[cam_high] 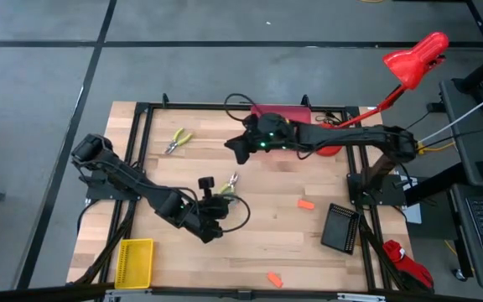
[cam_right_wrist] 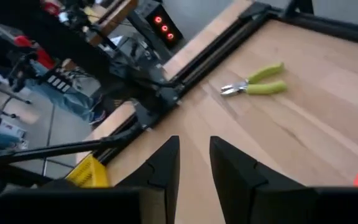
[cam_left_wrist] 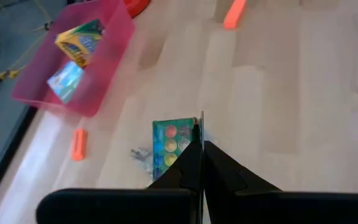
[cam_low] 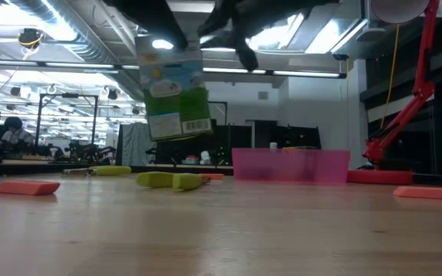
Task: Pick & Place School Supplies
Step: Put the yellow crayon box into the red bin
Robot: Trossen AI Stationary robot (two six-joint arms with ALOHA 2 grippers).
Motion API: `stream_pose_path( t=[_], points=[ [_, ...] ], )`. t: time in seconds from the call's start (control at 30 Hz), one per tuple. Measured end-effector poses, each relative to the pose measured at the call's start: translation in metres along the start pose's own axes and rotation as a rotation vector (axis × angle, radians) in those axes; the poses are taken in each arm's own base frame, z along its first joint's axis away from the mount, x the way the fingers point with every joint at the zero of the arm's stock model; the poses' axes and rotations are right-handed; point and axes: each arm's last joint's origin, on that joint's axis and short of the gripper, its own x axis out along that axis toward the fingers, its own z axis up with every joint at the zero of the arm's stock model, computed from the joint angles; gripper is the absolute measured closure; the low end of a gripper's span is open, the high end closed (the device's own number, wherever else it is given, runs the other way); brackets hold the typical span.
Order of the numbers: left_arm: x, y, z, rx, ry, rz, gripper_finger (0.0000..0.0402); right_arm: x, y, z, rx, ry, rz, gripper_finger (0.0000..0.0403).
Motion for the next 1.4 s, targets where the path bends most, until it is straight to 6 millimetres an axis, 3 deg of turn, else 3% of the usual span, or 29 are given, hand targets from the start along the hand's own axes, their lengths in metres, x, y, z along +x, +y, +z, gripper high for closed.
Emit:
stream_pose_path(
  t=[0.13,0.3,0.43,0.6,0.83,1.07,1.4],
  points=[
    [-0.003,0.011,0.000,0.016,0.013,0.056,0.0399,-0.027,0.014,0.003,-0.054,0.004,-0.012,0.0311],
    [0.001,0.039,0.004,0.036,0.038,0.148,0.0399,-0.058,0.035,-0.006,-0.130,0.041,-0.034,0.0311],
    [0.014,0.063,0.015,0.070,0.041,0.129,0.0399,-0.079,0.055,-0.021,-0.181,0.077,-0.023,0.0311],
    [0.033,0.101,0.011,0.045,0.005,0.072,0.0399,-0.099,0.074,-0.047,-0.208,0.139,-0.086,0.0311],
    [0.049,0.162,0.012,0.070,-0.058,0.018,0.0399,-0.119,0.099,-0.085,-0.161,0.191,-0.115,0.0311],
    [0.071,0.224,0.019,0.008,-0.234,-0.044,0.0399,-0.139,0.118,-0.115,-0.073,0.115,-0.175,0.0311],
    [0.120,0.272,0.026,-0.128,-0.417,-0.108,0.0399,-0.149,0.121,-0.120,0.044,-0.099,-0.279,0.0311]
  ],
)
